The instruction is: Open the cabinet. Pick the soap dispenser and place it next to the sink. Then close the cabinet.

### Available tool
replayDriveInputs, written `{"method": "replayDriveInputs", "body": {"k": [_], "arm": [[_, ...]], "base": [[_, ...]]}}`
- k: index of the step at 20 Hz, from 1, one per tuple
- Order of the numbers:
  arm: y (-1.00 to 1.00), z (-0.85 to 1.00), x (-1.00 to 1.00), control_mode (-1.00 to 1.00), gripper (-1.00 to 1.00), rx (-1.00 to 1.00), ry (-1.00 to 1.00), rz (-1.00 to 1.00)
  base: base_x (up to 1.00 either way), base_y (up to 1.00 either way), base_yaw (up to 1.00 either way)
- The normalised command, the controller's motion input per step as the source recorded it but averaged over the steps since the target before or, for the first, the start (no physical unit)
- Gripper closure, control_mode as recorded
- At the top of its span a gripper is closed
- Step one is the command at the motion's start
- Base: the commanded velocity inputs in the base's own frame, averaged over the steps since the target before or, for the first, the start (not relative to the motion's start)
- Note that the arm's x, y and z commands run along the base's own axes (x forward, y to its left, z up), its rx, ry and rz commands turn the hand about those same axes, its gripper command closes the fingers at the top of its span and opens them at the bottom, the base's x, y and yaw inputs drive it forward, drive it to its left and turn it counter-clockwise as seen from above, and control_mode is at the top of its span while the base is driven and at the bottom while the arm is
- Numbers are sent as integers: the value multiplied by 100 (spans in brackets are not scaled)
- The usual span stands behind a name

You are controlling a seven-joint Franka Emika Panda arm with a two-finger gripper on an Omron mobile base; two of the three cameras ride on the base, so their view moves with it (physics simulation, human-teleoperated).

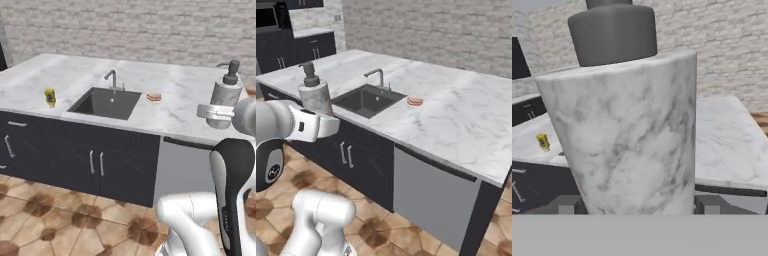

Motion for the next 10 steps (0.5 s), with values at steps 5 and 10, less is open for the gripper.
{"method": "replayDriveInputs", "body": {"k": [5, 10], "arm": [[0, 0, 0, 100, 100, 0, 0, 0], [0, 0, 0, 100, 100, 0, 0, 0]], "base": [[88, 4, -6], [80, 35, -15]]}}
